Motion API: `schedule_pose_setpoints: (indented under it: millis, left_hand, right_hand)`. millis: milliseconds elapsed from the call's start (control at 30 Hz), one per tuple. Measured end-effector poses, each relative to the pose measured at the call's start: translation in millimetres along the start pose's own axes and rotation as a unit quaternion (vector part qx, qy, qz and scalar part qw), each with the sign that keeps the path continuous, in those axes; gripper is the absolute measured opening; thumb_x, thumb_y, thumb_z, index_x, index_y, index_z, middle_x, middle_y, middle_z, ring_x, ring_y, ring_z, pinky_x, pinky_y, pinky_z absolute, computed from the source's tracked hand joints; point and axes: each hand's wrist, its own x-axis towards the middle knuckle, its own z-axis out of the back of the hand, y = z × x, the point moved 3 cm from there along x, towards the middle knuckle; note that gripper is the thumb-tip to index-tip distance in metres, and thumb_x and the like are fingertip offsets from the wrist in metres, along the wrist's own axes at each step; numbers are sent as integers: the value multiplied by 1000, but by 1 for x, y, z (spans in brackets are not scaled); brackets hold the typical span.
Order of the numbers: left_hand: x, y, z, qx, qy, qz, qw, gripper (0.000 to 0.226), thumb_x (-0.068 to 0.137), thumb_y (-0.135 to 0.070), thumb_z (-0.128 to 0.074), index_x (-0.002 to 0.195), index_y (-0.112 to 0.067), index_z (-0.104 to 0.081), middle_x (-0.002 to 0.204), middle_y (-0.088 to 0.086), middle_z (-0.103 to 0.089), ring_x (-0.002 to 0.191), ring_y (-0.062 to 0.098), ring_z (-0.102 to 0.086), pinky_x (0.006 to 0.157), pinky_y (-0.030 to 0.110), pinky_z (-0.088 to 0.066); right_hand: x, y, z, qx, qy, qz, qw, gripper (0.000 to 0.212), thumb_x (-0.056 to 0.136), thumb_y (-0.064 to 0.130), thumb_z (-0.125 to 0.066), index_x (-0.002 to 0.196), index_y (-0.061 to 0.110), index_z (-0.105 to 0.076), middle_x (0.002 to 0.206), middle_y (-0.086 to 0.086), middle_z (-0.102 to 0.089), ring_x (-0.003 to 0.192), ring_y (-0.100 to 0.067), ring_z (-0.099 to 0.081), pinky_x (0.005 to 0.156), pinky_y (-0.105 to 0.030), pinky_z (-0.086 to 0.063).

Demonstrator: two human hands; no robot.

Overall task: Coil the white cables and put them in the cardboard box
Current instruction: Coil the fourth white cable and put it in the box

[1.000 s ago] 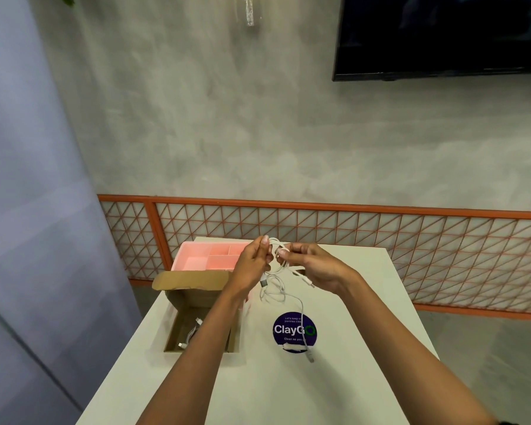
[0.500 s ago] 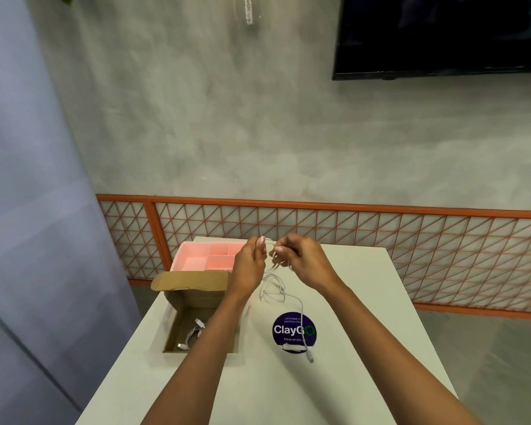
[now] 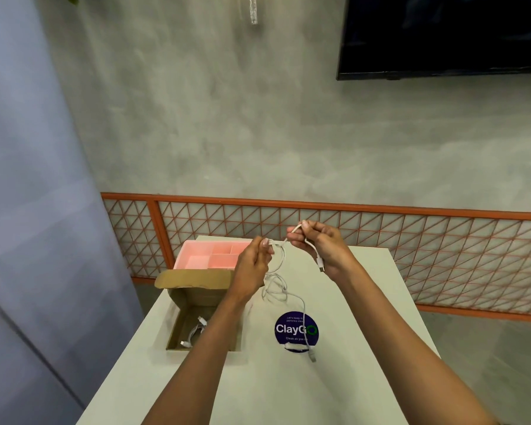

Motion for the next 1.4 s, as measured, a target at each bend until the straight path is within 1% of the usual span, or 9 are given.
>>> schedule_pose_setpoints:
  millis: [100, 300, 567, 733, 867, 1033, 1233, 1300, 1400]
  left_hand:
    - [-1, 2, 0, 10, 27, -3, 1000, 31, 101, -35, -33, 98, -9, -49, 68, -2, -46, 63, 13, -42, 60, 31, -38]
    - [-3, -3, -4, 46, 72, -29, 996, 25, 97, -39, -46, 99, -16, -54, 73, 8, -57, 63, 17, -48, 61, 32, -41]
    - [1, -5, -5, 67, 21, -41, 997, 20, 95, -32, -53, 94, -12, -54, 71, 16, -60, 57, 11, -44, 52, 26, -35]
    - [1, -12, 2, 33, 3, -30, 999, 18, 99, -24, -47, 81, -19, -50, 68, 10, -51, 60, 15, -43, 52, 25, -34]
    - [2, -12, 3, 40, 18, -18, 999, 26, 99, -27, -45, 87, -5, -50, 65, 6, -49, 60, 15, -41, 52, 22, -33]
    - [-4, -14, -9, -9, 67, -3, 998, 24, 100, -29, -41, 84, -13, -47, 66, 9, -40, 60, 18, -34, 54, 32, -32]
    - [-2, -17, -11, -45, 91, 16, 995, 32, 101, -32, -40, 90, -2, -45, 64, -1, -39, 56, 8, -37, 53, 21, -36]
    - [-2, -17, -10, -65, 108, 27, 992, 29, 100, -32, -40, 89, -6, -47, 63, -5, -38, 54, 4, -37, 53, 18, -37]
    - [-1, -16, -9, -100, 131, 48, 985, 23, 100, -33, -41, 86, -18, -51, 63, -7, -38, 53, 1, -37, 52, 14, -36]
  right_hand:
    - [0, -1, 2, 11, -13, -11, 1000, 27, 99, 9, -44, 79, -1, -59, 84, -14, -66, 60, -6, -68, 62, -16, -56]
    - [-1, 0, 4, 21, -26, -23, 999, 27, 99, 9, -44, 78, -1, -58, 83, -13, -66, 59, -5, -68, 64, -16, -57]
    - [-2, 1, 7, 56, -26, -9, 998, 16, 96, 8, -50, 85, 2, -60, 82, -11, -69, 66, -8, -69, 68, -17, -56]
    - [-3, -5, 27, -184, -24, 32, 982, 14, 86, 15, -67, 95, 4, -68, 78, -1, -69, 67, -5, -59, 61, -16, -45]
    - [-4, -15, 32, -297, -22, 44, 954, 8, 82, 7, -70, 85, 2, -65, 69, -5, -65, 52, -2, -59, 56, -19, -47]
    - [4, -5, 23, -209, -105, 92, 968, 15, 87, -6, -60, 78, 3, -51, 70, -10, -59, 45, -4, -60, 51, -17, -54]
    - [12, -12, 16, -67, -106, 58, 990, 12, 87, -5, -59, 79, 3, -54, 79, -14, -64, 55, -11, -68, 61, -20, -58]
    - [12, -16, 14, -15, -93, 27, 995, 4, 88, -5, -59, 88, -2, -56, 80, -17, -64, 57, -11, -69, 62, -19, -58]
    - [12, -24, 11, 46, -78, -40, 995, 25, 86, -3, -61, 110, -8, -54, 74, -15, -68, 59, -13, -70, 60, -19, -58]
